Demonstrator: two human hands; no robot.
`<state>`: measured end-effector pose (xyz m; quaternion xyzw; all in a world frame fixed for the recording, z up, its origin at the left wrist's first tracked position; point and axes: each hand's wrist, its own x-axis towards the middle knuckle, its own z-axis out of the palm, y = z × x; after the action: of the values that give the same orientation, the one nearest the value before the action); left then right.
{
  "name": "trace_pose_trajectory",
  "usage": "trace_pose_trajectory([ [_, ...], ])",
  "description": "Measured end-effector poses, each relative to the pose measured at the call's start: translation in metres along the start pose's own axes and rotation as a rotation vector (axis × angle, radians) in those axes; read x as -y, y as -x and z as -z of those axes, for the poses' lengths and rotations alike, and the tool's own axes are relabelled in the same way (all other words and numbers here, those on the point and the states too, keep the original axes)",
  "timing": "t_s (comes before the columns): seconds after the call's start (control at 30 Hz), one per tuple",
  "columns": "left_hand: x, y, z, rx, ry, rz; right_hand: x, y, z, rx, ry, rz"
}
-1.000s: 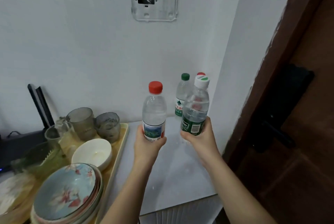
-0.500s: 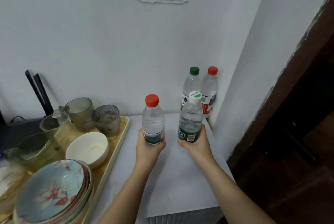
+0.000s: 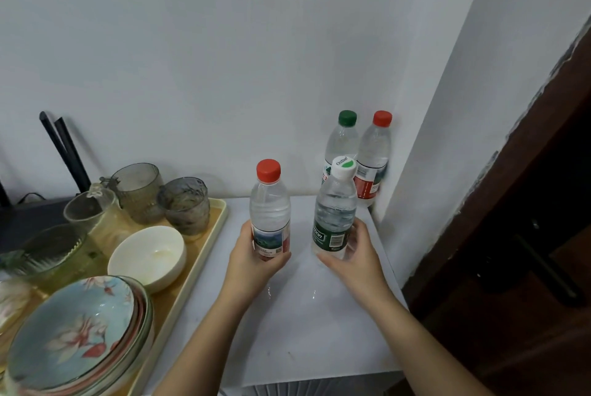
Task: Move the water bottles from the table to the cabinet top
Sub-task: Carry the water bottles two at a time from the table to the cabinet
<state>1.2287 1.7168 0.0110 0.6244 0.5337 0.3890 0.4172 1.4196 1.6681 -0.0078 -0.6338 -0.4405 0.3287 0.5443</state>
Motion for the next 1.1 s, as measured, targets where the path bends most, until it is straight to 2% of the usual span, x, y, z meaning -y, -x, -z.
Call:
trace_pose_trajectory([
  [0.17,0.001,-0.004,0.006,-0.009,-0.036,-0.033,-0.001,0.003,0.006,-0.074,0.11,0.066],
  [0.43,-0.007,-0.032,-0.012,-0.01,-0.046,-0.019,-0.002,-0.022,-0.009,-0.096,0.208,0.079],
  [0.6,-0.014,-0.054,-0.024,-0.013,-0.053,-0.018,0.006,-0.046,-0.014,-0.118,0.369,0.109],
  [1.1,-0.021,-0.107,-0.033,-0.083,-0.096,0.037,0.017,-0.089,-0.036,-0.172,0.474,0.08],
])
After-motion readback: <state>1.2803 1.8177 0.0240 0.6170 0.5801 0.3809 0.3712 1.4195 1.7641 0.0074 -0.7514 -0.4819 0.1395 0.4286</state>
